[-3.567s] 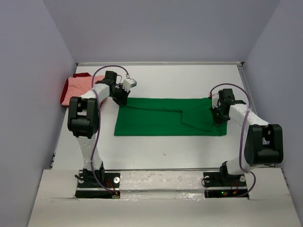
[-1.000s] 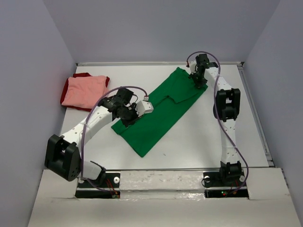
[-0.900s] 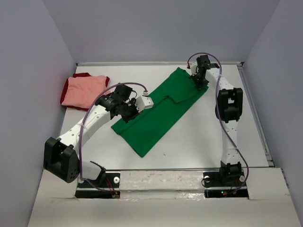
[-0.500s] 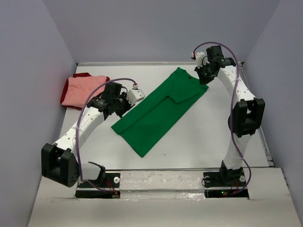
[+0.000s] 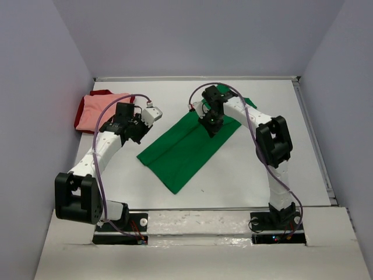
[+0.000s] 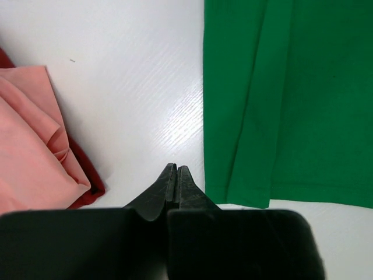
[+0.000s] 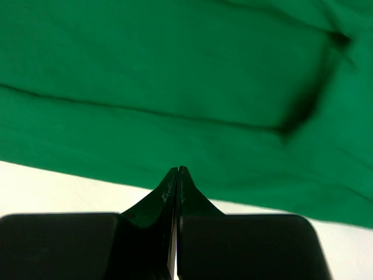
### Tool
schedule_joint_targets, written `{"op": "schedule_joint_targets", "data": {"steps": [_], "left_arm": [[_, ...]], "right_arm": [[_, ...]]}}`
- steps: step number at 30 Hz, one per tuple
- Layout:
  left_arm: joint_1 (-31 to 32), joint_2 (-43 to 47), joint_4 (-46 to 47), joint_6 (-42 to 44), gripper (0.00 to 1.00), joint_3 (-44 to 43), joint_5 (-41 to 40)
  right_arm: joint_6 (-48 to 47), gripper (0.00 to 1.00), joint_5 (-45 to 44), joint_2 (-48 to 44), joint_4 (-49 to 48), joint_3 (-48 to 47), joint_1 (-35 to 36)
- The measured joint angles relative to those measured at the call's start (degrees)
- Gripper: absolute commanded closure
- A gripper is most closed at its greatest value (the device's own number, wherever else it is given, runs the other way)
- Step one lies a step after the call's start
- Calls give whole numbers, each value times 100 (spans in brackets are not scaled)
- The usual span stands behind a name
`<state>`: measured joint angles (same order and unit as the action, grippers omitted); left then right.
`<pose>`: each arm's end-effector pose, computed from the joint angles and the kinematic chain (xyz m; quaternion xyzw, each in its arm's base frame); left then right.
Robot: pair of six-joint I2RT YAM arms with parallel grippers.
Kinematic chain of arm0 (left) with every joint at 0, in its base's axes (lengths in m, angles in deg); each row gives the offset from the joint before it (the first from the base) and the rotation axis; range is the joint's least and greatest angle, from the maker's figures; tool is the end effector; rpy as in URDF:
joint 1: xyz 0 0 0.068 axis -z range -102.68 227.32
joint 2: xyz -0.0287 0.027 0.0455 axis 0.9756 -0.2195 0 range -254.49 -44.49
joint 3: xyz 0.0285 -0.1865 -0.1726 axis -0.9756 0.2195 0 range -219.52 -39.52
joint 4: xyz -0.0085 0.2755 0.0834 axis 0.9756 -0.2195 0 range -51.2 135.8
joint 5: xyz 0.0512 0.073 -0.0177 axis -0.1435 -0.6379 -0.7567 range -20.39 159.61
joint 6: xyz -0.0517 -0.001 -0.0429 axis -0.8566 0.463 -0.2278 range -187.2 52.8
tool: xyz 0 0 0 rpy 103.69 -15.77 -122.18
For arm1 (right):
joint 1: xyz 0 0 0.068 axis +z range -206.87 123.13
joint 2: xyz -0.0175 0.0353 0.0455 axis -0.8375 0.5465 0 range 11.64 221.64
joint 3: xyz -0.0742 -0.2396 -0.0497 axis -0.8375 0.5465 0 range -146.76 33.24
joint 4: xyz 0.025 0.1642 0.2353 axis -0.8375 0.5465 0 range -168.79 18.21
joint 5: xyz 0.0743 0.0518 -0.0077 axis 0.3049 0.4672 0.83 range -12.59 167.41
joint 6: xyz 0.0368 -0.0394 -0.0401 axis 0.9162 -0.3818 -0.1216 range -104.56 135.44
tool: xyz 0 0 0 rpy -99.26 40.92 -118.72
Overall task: Fold and stack the t-shirts
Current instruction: Fold the tshirt
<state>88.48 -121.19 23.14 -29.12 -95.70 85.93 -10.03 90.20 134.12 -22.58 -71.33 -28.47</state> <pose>0.3224 -0.0790 0.2278 0.4297 0.8023 -0.0351 0.4128 0.4035 0.2317 0.1729 -0.4596 0.8705 0.1138 0.1345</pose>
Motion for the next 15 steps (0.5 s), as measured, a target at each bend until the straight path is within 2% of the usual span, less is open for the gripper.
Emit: {"op": "schedule_joint_targets", "data": {"steps": [8,15], "left_arm": [[-166,0,17,-61,100,13,-2],[-166,-11,11,-114,100,11,15]], "right_arm": [[136,100,7,181,-13,-46,319],[199,100,-343,125,-179,761,313]]}}
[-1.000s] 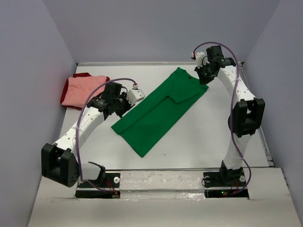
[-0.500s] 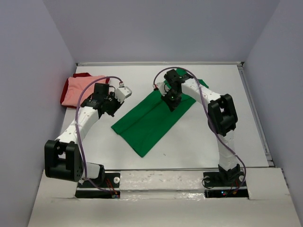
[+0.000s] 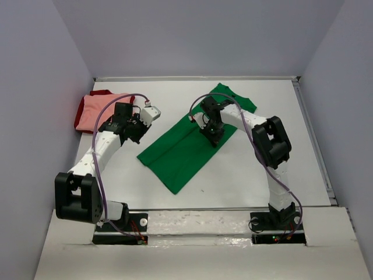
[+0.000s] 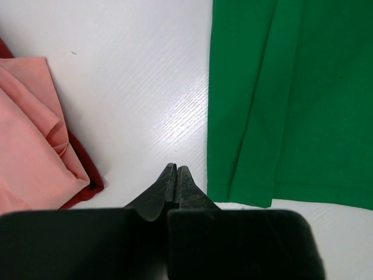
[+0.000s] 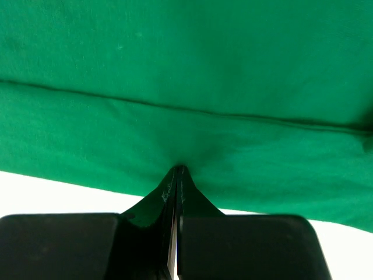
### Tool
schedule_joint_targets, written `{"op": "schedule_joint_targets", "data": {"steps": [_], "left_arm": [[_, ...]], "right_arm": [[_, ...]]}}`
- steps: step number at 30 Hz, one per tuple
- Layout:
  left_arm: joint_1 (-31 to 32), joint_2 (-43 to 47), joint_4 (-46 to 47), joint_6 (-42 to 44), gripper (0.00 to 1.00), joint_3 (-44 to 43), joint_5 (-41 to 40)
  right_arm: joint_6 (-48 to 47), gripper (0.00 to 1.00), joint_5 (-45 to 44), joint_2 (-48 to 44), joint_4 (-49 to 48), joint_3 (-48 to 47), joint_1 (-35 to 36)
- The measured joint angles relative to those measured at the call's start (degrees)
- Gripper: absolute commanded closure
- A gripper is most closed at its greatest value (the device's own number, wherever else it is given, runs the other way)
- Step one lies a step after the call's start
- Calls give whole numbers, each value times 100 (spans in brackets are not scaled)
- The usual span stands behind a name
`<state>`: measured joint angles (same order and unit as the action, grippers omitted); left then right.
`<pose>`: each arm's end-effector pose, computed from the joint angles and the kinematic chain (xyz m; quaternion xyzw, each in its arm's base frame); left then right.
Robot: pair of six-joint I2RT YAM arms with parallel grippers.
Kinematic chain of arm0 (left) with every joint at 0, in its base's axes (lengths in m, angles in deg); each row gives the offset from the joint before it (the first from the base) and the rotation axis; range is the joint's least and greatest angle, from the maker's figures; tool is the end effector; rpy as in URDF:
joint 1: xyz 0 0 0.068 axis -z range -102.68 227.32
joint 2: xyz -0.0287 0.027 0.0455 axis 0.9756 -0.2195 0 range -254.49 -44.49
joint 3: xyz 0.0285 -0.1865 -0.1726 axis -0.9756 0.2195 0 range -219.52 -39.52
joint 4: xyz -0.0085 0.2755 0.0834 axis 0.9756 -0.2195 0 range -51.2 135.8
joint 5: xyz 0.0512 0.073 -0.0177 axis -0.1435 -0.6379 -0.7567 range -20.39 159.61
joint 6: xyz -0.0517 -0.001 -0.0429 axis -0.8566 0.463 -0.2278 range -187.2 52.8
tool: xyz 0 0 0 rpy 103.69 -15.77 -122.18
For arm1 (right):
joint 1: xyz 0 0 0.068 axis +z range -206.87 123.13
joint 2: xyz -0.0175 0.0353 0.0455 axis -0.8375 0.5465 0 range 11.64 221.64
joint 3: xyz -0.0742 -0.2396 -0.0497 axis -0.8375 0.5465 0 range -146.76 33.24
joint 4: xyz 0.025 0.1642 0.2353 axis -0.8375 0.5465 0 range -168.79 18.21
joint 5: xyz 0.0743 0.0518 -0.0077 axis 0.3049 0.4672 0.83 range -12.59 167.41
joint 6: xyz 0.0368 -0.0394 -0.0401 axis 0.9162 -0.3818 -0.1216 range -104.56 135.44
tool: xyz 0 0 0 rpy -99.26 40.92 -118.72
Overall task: Fold and stack the t-shirts
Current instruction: Fold the tshirt
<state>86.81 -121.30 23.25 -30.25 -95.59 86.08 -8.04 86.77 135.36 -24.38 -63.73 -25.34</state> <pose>0.3247 -0.0697 0.2267 0.4104 0.8126 -0.0346 0.4124 0.3766 0.2413 0.1236 -0.4645 0.8785 0.0865 0.0710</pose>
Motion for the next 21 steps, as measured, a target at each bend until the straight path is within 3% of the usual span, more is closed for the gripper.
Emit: {"op": "schedule_joint_targets", "data": {"steps": [21], "left_arm": [[0,-83,-168,-44,100,-85,101]], "right_arm": [[-238,100,-1198,-155,-413,304,-164]]}}
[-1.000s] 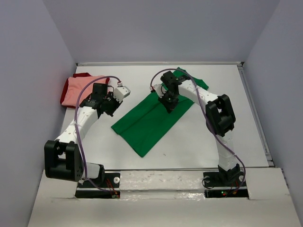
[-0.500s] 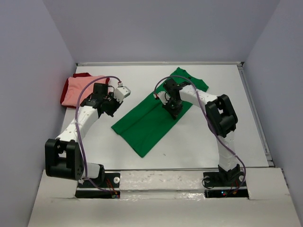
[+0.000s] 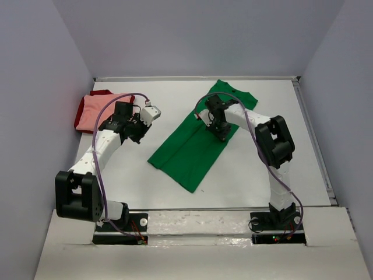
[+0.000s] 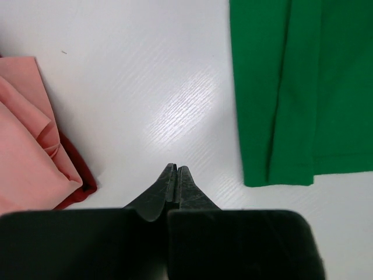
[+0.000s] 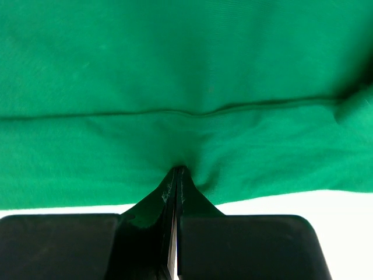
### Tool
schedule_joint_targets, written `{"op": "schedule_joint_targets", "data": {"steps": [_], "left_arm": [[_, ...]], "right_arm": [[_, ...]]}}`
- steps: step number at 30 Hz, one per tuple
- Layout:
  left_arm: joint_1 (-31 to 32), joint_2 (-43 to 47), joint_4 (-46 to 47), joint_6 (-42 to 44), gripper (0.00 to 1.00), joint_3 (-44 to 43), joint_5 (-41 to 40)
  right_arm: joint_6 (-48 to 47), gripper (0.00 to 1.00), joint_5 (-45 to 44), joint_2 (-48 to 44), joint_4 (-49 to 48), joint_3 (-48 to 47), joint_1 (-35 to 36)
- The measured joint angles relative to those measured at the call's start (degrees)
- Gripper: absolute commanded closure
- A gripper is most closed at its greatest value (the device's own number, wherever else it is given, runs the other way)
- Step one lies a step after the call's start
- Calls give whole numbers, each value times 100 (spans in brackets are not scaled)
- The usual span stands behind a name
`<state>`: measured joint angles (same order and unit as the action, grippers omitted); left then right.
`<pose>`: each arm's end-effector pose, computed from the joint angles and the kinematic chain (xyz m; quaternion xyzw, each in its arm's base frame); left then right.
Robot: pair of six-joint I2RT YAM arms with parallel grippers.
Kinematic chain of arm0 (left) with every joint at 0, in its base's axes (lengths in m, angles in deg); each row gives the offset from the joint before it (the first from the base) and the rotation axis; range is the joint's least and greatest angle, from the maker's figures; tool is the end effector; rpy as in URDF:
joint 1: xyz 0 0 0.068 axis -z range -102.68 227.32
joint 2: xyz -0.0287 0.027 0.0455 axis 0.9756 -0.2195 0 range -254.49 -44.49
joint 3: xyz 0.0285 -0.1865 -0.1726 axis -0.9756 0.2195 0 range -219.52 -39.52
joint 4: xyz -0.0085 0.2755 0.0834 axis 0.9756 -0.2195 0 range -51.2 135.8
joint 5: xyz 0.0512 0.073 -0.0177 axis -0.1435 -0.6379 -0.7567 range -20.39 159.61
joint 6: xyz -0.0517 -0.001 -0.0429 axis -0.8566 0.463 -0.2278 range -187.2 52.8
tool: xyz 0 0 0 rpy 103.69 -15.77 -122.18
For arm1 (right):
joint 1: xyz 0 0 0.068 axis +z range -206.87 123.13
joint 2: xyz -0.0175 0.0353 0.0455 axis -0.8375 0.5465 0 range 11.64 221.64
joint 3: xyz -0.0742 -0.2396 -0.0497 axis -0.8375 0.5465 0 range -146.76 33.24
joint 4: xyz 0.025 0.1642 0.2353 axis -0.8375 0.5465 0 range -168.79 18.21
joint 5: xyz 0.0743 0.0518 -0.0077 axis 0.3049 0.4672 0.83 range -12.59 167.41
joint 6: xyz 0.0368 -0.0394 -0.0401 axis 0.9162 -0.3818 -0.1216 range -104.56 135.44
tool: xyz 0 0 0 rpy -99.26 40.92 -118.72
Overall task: Fold and stack the t-shirts
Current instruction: Fold the tshirt
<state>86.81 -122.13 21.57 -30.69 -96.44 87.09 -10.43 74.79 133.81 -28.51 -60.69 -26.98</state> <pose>0.3253 -0.0707 0.2252 0.4103 0.8176 -0.0480 0.4010 0.3875 0.2200 0.1206 -0.4632 0.8803 -0.0192 0.1008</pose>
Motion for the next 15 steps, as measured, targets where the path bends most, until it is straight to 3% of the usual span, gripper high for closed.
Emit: {"op": "schedule_joint_targets", "data": {"steps": [15], "left_arm": [[4,-251,-92,-79,100,-214,212]], "right_arm": [[-586,100,-885,437,-304,-599,-885]]}}
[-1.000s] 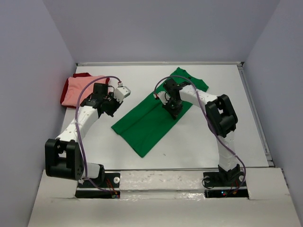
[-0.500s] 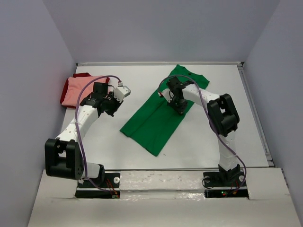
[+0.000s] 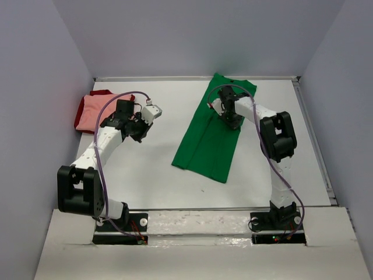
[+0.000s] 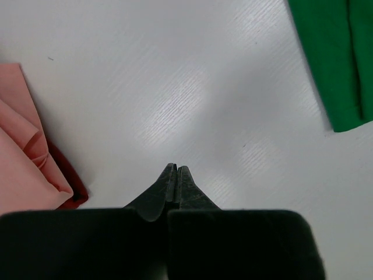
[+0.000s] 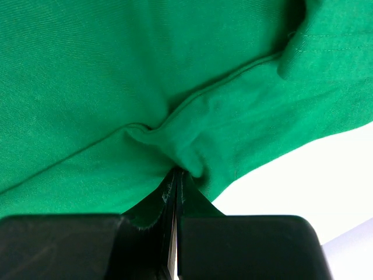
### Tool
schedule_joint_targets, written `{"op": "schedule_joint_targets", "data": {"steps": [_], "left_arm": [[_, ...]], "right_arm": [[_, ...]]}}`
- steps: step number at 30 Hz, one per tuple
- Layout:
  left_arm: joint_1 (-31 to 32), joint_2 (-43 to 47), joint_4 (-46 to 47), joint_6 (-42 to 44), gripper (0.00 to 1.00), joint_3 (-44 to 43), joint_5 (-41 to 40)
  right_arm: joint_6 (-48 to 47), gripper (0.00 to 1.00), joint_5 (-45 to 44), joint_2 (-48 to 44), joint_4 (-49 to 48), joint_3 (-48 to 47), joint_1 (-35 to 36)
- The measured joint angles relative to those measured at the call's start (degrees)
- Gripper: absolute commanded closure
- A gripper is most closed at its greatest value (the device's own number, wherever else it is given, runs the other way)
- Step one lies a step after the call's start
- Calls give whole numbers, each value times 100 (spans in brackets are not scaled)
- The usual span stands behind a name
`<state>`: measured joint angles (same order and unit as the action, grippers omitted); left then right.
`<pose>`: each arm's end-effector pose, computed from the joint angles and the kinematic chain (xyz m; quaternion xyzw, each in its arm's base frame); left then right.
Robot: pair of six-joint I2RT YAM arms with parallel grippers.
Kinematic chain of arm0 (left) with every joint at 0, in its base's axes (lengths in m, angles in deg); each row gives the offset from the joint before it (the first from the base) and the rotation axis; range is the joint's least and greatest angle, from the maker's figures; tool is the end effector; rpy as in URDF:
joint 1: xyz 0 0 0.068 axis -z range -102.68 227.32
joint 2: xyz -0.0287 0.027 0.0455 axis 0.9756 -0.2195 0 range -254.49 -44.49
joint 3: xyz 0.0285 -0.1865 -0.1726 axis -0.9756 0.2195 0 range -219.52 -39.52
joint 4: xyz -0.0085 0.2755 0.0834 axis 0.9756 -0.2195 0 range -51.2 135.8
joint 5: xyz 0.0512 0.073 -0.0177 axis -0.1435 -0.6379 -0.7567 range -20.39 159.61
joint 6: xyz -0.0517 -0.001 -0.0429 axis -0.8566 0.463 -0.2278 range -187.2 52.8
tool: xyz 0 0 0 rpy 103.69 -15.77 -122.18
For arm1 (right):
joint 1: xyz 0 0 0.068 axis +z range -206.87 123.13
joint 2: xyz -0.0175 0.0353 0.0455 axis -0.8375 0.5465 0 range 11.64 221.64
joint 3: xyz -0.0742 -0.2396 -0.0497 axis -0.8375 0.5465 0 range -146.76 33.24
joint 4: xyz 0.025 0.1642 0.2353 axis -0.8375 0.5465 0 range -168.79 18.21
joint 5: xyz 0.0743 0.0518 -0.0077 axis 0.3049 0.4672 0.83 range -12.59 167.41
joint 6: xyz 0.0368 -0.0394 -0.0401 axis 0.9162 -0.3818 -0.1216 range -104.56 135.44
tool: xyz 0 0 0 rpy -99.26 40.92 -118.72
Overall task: Fold and stack the t-shirts
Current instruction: Fold the tshirt
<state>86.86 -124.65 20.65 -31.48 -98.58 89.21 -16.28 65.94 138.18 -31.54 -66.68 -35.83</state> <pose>0.3327 -0.0742 0.2239 0.4104 0.8196 -0.0707 0.3934 0.4452 0.1599 0.1211 -0.4252 0.8888 -0.1115 0.1298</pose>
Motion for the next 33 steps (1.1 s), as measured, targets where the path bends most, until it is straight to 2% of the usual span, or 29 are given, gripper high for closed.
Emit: {"op": "schedule_joint_targets", "data": {"steps": [7,8,9,12,13,14,15,16,19,21,22,28,30,33], "left_arm": [[22,-68,-9,-20,100,-20,107],[22,-68,-11,-24,100,-44,146],[24,-68,-15,-28,93,-96,188],[24,-68,-31,-48,87,-203,284],[24,-68,-44,-57,67,-260,319],[24,-68,-46,-63,63,-289,337],[24,-68,-46,-59,63,-328,369],[24,-68,-48,-46,54,-367,402],[24,-68,-48,-9,26,-389,455],[24,-61,-70,22,15,-389,466],[24,-42,-70,28,1,-389,448],[24,439,-9,48,1,-238,251],[24,649,26,48,1,-153,153],[15,898,59,42,1,-37,20]], "right_arm": [[66,100,431,-369,256,179,-7],[87,94,566,-588,378,195,-7],[109,82,675,-730,428,195,-7],[203,75,1110,-1360,691,116,-7],[236,71,1202,-1478,769,52,-7],[291,71,1405,-1668,898,-140,9],[319,73,1532,-1762,970,-302,17],[354,76,1644,-1812,1016,-450,39],[435,75,1862,-1768,1084,-719,179],[476,73,1961,-1563,1156,-846,367],[496,71,2015,-1355,1178,-922,501],[575,60,2184,81,1429,-1692,986],[581,60,2223,400,1451,-1875,1108],[610,67,2260,575,1545,-1974,1287]]}}
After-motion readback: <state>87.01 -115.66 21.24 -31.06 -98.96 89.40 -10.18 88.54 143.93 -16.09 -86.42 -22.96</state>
